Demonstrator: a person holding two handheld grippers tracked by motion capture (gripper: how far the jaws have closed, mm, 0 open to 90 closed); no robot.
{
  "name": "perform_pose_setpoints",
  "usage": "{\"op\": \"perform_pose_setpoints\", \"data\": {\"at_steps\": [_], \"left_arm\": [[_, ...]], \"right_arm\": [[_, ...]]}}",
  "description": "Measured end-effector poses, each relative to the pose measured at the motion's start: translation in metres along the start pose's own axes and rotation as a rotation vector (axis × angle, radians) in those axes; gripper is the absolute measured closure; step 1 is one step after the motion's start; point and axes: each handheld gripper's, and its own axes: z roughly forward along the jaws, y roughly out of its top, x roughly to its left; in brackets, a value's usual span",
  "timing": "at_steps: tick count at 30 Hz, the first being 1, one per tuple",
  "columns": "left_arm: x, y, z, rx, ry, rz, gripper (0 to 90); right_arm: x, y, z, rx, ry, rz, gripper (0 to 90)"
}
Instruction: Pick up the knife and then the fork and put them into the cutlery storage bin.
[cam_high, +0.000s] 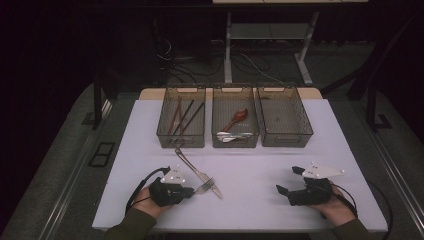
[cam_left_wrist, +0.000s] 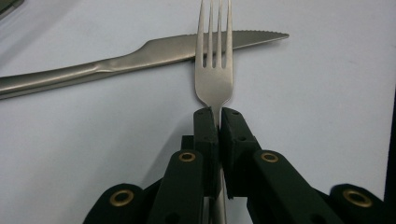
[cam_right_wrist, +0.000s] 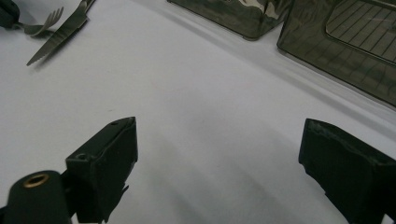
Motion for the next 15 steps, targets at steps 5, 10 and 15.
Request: {"op": "perform_pose_setpoints", "data": {"at_steps": [5,10,15], "left_arm": [[0.000,0.000,-0.004,-0.025,-0.005,-0.004,85.4],[0.001,0.001,-0.009,-0.060,-0.004,-0.009,85.6],[0.002,0.004,-0.013,-0.094,0.002,-0.024,85.7]], "right_arm": [[0.000,0.000,0.000,0.000,0.000,-0.001,11.9],[0.000,0.000,0.000,0.002,0.001,-0.002,11.9],[0.000,0.000,0.001,0.003,0.001,-0.003,11.9]]}}
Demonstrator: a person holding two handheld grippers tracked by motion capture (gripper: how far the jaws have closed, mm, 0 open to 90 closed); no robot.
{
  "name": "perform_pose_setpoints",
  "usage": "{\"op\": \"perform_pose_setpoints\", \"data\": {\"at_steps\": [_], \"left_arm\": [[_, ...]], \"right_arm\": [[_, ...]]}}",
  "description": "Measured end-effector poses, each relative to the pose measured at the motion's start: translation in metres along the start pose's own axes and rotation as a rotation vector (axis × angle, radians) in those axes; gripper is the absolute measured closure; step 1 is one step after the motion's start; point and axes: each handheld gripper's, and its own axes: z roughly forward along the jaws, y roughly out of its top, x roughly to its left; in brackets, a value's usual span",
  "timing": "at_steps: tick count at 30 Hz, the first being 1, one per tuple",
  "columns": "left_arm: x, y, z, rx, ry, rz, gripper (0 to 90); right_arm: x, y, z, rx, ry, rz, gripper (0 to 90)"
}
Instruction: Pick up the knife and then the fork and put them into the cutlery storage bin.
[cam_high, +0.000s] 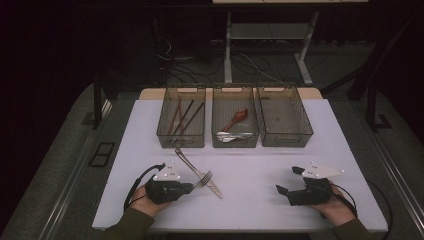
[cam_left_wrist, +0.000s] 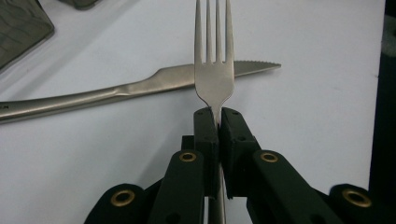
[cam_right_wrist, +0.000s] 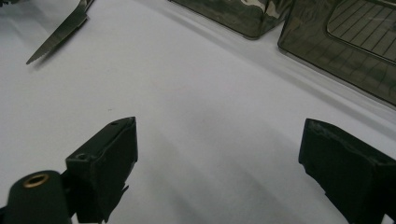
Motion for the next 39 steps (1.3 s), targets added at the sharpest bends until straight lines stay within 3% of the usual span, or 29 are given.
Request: {"op": "perform_pose_setpoints", "data": {"at_steps": [10,18,23,25,34,39], "left_arm": [[-0.001,0.009,-0.007,-0.055,0.013,0.011,85.8],[-0.006,0.028,-0.010,-0.107,0.026,0.048,85.8],[-0.007,0.037,-0.007,-0.115,0.036,0.065,85.8],[-0.007,0.042,-0.006,-0.125,0.039,0.066,85.8],[-0.009,0.072,0.014,-0.159,0.073,0.068,85.8],[-0.013,0.090,0.032,-0.162,0.088,0.078,85.8]], "right_arm": [[0.000,0.000,0.000,0.001,0.000,0.001,11.9],[0.000,0.002,-0.001,-0.006,0.016,0.015,11.9],[-0.001,0.007,-0.002,-0.045,0.028,0.049,11.9],[-0.001,0.011,-0.002,-0.054,0.038,0.072,12.0],[0.006,0.047,-0.005,-0.085,0.077,0.074,12.1],[0.012,0.066,-0.001,-0.110,0.144,0.101,15.3]]}}
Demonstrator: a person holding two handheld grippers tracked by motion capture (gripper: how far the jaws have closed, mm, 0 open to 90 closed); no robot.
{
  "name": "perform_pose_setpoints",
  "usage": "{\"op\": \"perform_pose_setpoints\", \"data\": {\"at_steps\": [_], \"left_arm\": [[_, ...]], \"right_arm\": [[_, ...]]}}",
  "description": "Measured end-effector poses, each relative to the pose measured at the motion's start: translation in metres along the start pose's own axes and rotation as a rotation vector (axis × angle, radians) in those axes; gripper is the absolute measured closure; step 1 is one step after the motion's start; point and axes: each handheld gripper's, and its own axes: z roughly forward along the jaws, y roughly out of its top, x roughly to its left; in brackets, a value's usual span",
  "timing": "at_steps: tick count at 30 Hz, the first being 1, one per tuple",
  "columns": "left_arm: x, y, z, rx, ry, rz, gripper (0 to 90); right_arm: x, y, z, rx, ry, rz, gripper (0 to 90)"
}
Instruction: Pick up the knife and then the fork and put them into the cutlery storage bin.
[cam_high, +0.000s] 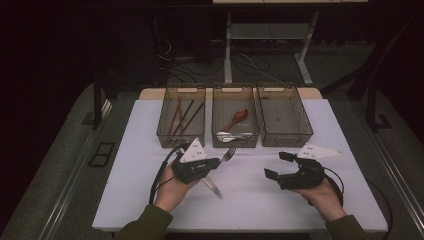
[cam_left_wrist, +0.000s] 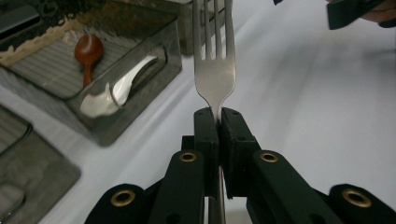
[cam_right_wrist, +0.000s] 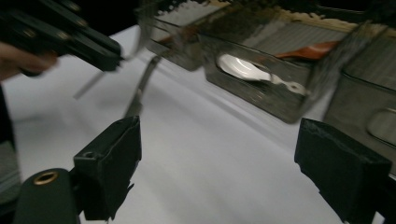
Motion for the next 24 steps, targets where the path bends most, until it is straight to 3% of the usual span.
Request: {"op": "perform_pose_setpoints", "data": {"at_steps": [9,14,21,24], "left_arm": [[-0.011,0.019,0.032,-0.011,0.006,0.003,85.8],[-0.021,0.026,0.045,-0.019,0.003,0.021,85.8],[-0.024,0.028,0.051,-0.025,0.020,0.023,85.8],[-0.023,0.028,0.050,-0.028,0.024,0.018,85.7]], "right_arm": [[0.010,0.029,0.019,-0.057,0.083,0.035,34.8],[0.005,0.035,0.033,-0.048,0.073,0.054,46.7],[-0.002,0.036,0.038,-0.045,0.072,0.088,78.7],[-0.002,0.038,0.038,-0.054,0.080,0.094,81.4]]}}
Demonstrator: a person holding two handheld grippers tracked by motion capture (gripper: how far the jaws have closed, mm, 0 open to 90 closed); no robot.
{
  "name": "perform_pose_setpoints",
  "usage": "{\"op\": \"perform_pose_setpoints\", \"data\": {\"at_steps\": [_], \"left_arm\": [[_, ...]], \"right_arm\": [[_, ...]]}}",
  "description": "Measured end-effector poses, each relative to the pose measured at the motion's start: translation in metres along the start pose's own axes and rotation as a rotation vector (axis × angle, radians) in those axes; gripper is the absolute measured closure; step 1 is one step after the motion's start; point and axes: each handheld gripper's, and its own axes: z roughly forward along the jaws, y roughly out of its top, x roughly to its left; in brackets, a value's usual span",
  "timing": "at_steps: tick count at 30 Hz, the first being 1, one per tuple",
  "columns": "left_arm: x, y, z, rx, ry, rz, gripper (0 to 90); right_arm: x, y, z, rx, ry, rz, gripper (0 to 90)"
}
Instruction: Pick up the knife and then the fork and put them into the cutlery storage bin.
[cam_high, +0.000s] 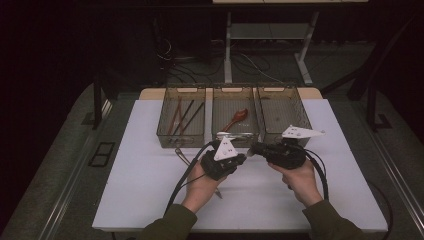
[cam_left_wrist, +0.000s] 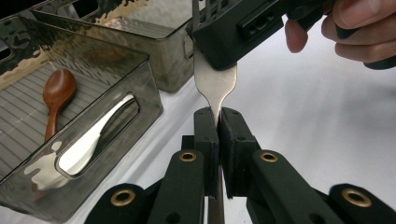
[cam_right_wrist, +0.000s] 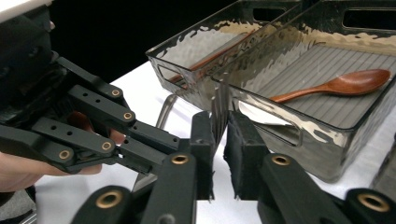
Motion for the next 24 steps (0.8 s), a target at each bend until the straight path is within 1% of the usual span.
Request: {"op": "perform_pose_setpoints", "data": {"at_steps": [3,4,5,6,7,8,9,12,16,18,19,20,24], "left_arm": [[0.002,0.000,-0.001,-0.018,-0.001,-0.024,85.4],[0.003,0.000,-0.001,-0.023,0.002,-0.028,85.1],[0.004,0.000,-0.001,-0.027,-0.002,-0.033,85.1],[0.004,0.000,-0.001,-0.029,-0.003,-0.035,85.1],[0.005,-0.001,-0.001,-0.037,-0.002,-0.034,85.0],[0.005,-0.001,-0.001,-0.036,-0.003,-0.035,85.0],[0.005,-0.001,-0.002,-0.035,-0.005,-0.037,84.9],[0.005,-0.001,-0.002,-0.037,-0.008,-0.043,84.8],[0.005,-0.002,-0.002,-0.045,-0.034,-0.044,83.1],[0.005,-0.002,-0.004,-0.049,-0.030,-0.037,77.9],[0.006,-0.003,-0.005,-0.049,-0.036,-0.041,75.3],[0.006,-0.004,-0.005,-0.057,-0.038,-0.049,72.1],[0.008,-0.010,-0.013,-0.057,-0.045,-0.041,61.3]], "right_arm": [[0.000,0.001,0.001,-0.007,-0.009,-0.003,85.5],[0.000,0.001,0.001,-0.018,-0.004,0.006,87.5],[0.000,0.002,0.000,-0.021,0.004,0.013,87.7],[-0.001,0.002,0.000,-0.022,0.004,0.004,87.9],[0.000,0.003,0.000,-0.024,0.003,0.006,87.9],[0.000,0.003,0.000,-0.027,0.004,-0.003,87.9],[0.000,0.004,0.001,-0.027,0.002,0.001,87.9],[0.000,0.004,0.001,-0.023,0.005,-0.007,88.0],[0.001,0.004,-0.001,-0.026,0.010,-0.014,88.1],[0.000,0.005,-0.003,-0.036,0.012,-0.002,88.1],[-0.001,0.005,-0.004,-0.044,0.012,-0.004,88.1],[-0.001,0.005,-0.005,-0.053,0.011,0.004,88.1],[-0.004,0.006,-0.012,-0.063,-0.005,0.001,88.1]]}}
